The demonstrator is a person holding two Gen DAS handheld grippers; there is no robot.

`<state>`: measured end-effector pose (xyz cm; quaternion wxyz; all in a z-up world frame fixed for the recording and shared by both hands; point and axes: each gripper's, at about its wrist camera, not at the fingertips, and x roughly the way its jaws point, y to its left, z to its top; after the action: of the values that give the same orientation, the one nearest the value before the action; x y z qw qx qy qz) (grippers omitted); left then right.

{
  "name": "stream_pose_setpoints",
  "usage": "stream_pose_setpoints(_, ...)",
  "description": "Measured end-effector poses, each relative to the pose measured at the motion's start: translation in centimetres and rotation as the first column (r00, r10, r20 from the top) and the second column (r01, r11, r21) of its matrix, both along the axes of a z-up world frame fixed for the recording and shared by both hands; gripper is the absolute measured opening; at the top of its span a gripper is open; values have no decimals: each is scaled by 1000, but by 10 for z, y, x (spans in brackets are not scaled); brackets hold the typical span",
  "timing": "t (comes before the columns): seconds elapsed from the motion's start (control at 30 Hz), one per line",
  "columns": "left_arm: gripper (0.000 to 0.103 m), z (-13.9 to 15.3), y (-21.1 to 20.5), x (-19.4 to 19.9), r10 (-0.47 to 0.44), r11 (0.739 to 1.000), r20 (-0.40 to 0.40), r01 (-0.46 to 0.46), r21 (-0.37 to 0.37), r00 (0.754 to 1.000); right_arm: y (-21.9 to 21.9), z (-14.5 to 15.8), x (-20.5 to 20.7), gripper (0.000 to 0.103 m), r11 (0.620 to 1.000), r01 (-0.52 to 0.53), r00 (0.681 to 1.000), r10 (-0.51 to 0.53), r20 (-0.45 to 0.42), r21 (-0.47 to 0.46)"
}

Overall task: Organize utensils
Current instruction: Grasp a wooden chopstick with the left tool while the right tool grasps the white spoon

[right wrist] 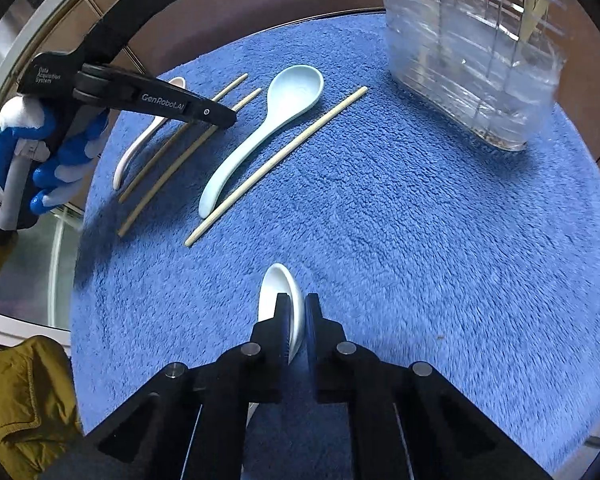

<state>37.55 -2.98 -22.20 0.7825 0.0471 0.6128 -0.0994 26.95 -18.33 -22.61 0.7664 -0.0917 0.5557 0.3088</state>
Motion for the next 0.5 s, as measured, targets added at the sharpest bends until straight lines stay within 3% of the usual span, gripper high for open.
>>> stream_pose_setpoints(0.2, 5, 30, 0, -39, -33, 995, 161, 48, -87, 986, -11, 25, -29, 7, 998, 59, 994, -59, 90, 2)
stream_pose_setpoints(0.33, 5, 62, 4, -61, -32, 990, 289, 71, -124, 957, -22, 49, -50, 7, 994, 110, 979, -112, 171, 23)
stream_pose_setpoints(0.5, 5, 108, 0, -81, -36, 980, 429, 116, -162, 903, -14, 87, -57, 7, 983, 170, 942, -182, 283, 67)
